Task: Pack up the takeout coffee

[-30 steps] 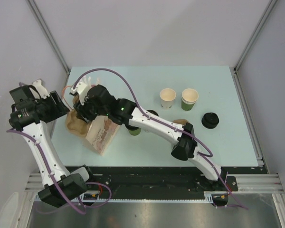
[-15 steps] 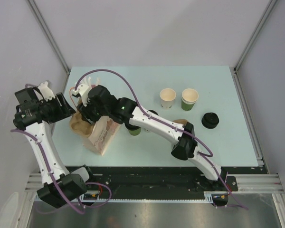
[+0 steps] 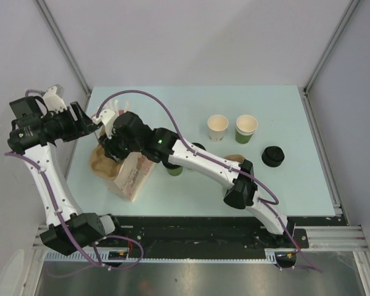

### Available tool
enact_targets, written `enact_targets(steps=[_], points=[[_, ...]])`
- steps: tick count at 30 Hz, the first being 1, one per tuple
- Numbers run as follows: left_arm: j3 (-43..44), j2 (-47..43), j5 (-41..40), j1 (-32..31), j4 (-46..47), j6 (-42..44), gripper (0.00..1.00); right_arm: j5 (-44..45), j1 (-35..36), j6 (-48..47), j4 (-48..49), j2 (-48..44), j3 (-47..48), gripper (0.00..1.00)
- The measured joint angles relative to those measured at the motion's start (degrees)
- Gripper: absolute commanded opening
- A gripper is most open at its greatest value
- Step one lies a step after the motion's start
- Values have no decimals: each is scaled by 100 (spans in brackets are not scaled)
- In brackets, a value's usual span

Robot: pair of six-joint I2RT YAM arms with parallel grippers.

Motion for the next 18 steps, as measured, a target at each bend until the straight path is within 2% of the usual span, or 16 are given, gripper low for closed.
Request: enact_targets(steps=[2,3,4,5,10,18], points=[[0,133,-50,-81,37,-7,42,2,9,0,0,0,0,0],[0,195,-76,-151,61,-9,18,2,13,-2,0,0,0,0],[0,254,-105,-229,85,-11,7,4,17,-2,0,0,0,0],[0,289,-116,-286,98,-26,0,7,20,-2,0,0,0,0],[13,208,-339,-400,149,-24,0,140,44,4,-17,-28,-11,0],[-212,-802,-905,-396,-17,107,0,391,238,61,-138,-664,-662,0]])
